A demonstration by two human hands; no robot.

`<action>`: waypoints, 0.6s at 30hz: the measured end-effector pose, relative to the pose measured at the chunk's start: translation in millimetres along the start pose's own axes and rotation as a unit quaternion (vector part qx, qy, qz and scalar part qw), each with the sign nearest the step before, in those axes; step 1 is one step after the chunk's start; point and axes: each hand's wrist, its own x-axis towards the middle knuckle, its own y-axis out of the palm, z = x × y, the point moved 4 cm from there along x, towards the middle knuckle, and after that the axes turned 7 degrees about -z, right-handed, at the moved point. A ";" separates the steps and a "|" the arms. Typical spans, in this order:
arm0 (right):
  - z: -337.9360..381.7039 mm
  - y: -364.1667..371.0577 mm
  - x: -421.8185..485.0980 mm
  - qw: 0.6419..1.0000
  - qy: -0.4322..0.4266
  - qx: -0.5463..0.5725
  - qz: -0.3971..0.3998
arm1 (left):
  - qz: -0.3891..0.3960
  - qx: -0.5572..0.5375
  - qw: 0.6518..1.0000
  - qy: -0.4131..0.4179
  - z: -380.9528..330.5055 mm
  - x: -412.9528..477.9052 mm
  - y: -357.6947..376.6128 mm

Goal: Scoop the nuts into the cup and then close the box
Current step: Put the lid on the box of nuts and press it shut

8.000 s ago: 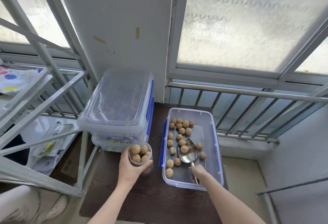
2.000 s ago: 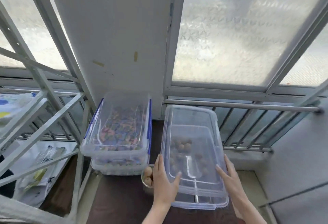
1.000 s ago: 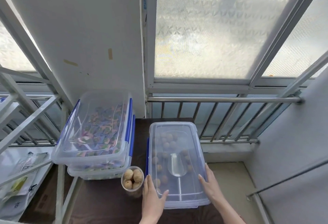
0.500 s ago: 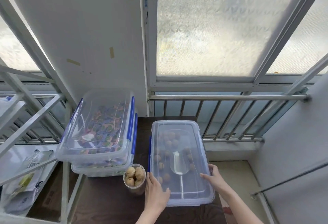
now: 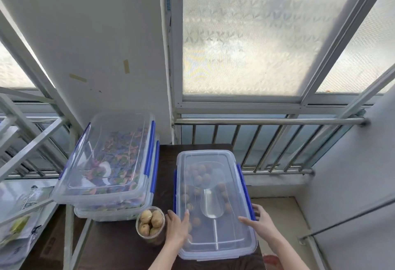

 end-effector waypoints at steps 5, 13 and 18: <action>-1.0 10.6 -4.1 0.999 -0.051 -0.015 -0.010 | 0.008 -0.071 0.996 -0.055 16.0 6.9 -1.0; -7.4 10.1 -21.3 0.995 -0.079 -0.033 -0.059 | -0.104 -0.101 0.988 0.052 4.0 -24.7 7.0; -5.6 16.7 -26.8 0.992 -0.089 -0.048 -0.074 | -0.102 -0.042 0.989 0.100 0.7 -33.6 13.0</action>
